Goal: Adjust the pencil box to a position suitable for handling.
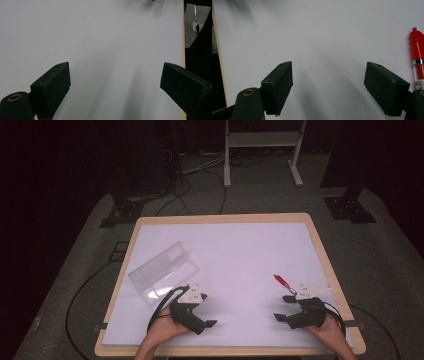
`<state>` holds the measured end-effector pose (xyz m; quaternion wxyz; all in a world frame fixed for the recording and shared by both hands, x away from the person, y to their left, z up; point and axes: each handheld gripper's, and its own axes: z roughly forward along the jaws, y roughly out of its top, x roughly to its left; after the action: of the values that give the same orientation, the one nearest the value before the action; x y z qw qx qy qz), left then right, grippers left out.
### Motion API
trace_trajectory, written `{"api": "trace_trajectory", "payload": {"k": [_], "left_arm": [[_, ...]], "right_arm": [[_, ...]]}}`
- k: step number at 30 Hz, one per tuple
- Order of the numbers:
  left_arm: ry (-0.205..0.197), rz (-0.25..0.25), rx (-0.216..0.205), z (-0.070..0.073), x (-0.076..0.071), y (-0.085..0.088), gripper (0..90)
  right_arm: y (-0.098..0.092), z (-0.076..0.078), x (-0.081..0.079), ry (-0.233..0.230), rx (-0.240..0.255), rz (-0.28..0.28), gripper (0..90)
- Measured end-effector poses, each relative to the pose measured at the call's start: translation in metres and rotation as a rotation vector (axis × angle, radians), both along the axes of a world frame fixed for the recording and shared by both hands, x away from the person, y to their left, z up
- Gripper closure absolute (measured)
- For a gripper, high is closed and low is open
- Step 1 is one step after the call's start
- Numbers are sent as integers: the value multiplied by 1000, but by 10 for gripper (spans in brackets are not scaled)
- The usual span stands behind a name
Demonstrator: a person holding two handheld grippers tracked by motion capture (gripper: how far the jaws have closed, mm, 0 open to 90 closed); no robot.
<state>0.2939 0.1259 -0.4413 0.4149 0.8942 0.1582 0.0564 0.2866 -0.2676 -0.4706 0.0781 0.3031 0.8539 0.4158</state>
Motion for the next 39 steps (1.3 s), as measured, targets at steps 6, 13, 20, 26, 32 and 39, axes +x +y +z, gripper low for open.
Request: {"api": "trace_trajectory", "payload": {"k": [6,13,20,26,32,39], "left_arm": [[-12,11,8,3,1,3,89],[-35,25,11,8,3,9,90],[-48,56,8,12,6,22,91],[-69,87,7,18,8,33,92],[-81,125,-11,22,9,44,92],[-90,151,-11,25,10,55,92]], "right_arm": [[0,1,1,-1,-1,0,220],[1,1,0,-6,-5,-3,220],[3,2,1,-5,-9,-5,220],[5,1,1,-8,-11,-1,220],[6,2,0,-10,-10,0,220],[6,1,1,-10,-12,4,220]]}}
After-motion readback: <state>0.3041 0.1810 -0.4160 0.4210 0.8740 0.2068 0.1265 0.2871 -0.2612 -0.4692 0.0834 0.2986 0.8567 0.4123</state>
